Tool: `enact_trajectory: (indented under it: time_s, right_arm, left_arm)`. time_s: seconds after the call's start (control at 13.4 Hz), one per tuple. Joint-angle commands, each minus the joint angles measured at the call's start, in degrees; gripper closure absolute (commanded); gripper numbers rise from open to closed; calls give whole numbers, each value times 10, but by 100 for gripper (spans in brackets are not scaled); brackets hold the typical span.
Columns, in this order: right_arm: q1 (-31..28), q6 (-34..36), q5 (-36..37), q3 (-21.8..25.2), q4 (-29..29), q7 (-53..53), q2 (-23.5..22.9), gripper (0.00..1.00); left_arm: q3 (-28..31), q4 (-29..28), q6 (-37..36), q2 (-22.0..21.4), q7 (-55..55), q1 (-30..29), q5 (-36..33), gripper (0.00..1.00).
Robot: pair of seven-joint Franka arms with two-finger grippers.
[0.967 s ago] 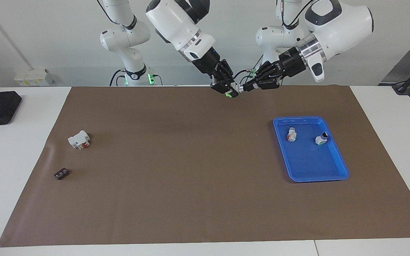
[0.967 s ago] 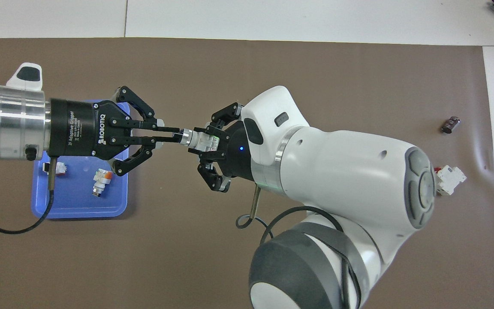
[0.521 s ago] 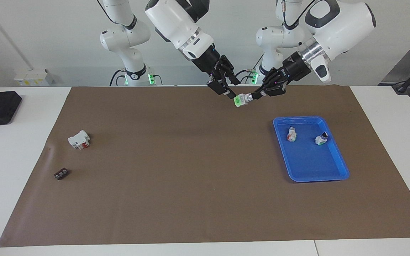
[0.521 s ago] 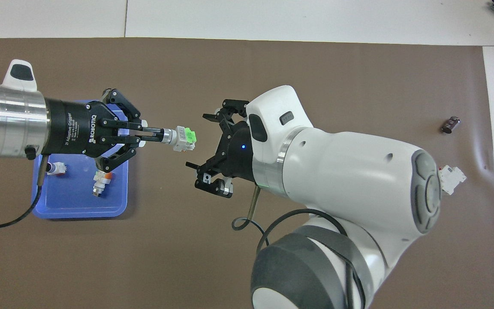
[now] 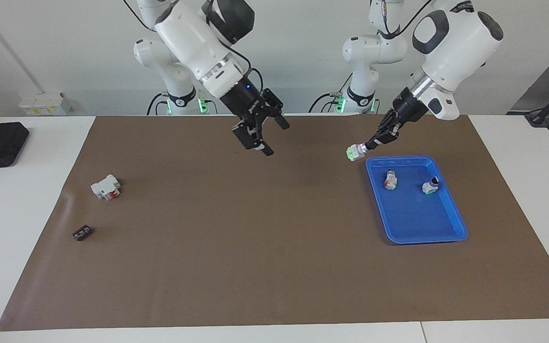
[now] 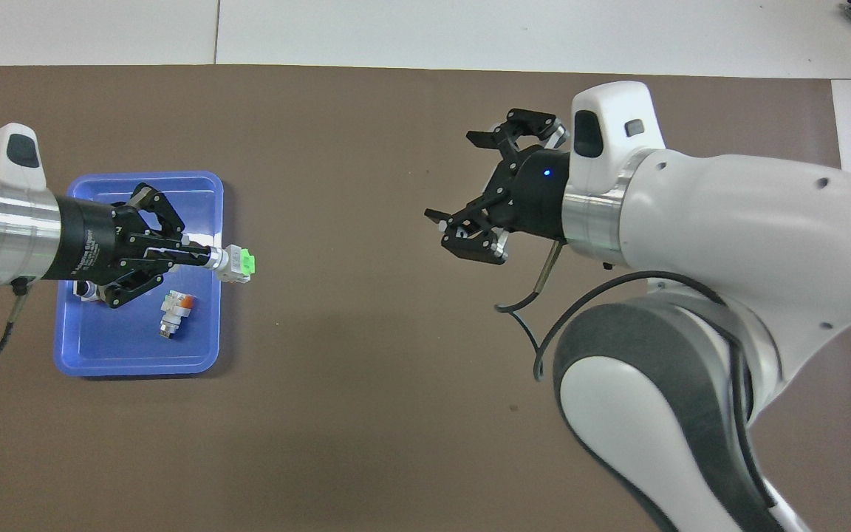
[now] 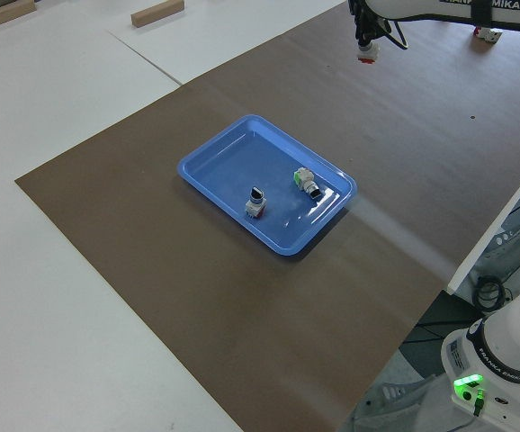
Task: Turn and place switch with both arms
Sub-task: 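Carry the switch into the blue tray with the left gripper while the right gripper withdraws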
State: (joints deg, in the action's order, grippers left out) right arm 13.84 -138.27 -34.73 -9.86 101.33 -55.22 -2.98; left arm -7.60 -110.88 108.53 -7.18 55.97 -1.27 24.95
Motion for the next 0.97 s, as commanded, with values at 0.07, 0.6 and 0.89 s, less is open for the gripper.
enact_trajectory:
  time_s: [0.07, 0.6, 0.89]
  right_arm:
    - [-51, 3, 33, -4, 11, 19, 3, 0]
    - [-82, 107, 334, -1, -10, 397, 2, 0]
    - [-31, 235, 378, 119, -28, 493, 16, 0]
  left_arm:
    - [-1, -58, 4, -43, -162, -74, -73, 100]
    - [-1, -123, 104, -34, -352, -125, -169, 100]
    - [-1, -176, 171, -18, -389, -131, -176, 100]
